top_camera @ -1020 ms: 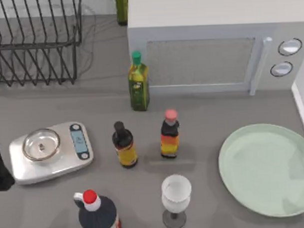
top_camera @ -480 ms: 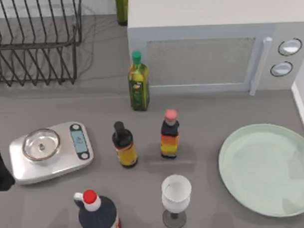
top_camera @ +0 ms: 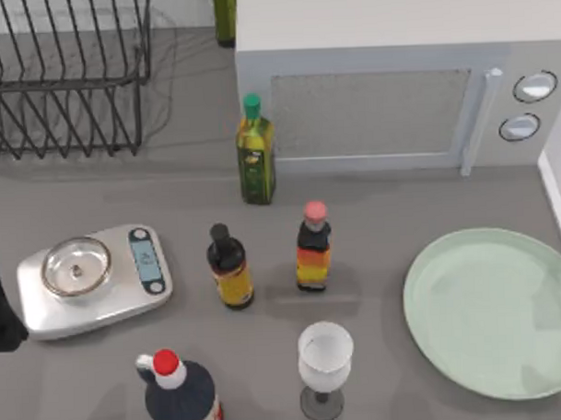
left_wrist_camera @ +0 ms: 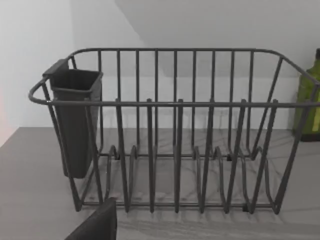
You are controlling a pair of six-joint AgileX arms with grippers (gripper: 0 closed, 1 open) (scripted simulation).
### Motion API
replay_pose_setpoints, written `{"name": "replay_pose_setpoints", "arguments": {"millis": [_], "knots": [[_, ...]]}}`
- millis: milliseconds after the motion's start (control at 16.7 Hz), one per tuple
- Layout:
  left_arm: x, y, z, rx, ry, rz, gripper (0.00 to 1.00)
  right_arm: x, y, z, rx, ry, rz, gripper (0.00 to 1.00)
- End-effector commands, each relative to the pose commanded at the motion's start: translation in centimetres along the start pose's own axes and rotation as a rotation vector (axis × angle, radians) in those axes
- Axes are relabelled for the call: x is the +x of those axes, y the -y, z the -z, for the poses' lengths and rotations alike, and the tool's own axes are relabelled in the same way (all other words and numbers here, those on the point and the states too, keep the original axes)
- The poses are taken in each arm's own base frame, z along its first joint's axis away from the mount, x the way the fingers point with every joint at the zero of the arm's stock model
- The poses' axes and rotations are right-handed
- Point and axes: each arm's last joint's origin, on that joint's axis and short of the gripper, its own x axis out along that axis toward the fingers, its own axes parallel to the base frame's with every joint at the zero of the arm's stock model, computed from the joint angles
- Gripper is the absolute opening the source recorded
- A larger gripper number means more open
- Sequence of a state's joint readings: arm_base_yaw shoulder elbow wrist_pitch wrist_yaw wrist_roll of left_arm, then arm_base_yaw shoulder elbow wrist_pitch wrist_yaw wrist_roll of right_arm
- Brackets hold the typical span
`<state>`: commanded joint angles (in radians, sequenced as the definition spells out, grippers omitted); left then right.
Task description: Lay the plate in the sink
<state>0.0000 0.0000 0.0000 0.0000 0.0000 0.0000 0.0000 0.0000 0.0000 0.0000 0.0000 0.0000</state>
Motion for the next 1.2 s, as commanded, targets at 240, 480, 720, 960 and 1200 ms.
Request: {"name": "replay_pose_setpoints", "arguments": {"millis": [240, 480, 720, 960, 1200], "knots": [[0.0, 0.0, 0.0, 0.0, 0.0, 0.0, 1.0, 0.0, 0.0, 0.0, 0.0, 0.0, 0.0, 1.0], [0.0, 0.0, 0.0, 0.0, 0.0, 0.0, 1.0, 0.0, 0.0, -0.2, 0.005, -0.008, -0.005, 1.0], [0.0, 0.0, 0.0, 0.0, 0.0, 0.0, 1.0, 0.3, -0.7, -2.5, 0.062, -0.13, -0.06, 1.0], [0.0, 0.0, 0.0, 0.0, 0.0, 0.0, 1.0, 2.3, -2.3, -6.1, 0.14, -0.397, -0.136, 1.0], [0.0, 0.0, 0.0, 0.0, 0.0, 0.0, 1.0, 6.7, -5.6, -8.7, 0.183, -0.754, -0.176, 1.0]]}}
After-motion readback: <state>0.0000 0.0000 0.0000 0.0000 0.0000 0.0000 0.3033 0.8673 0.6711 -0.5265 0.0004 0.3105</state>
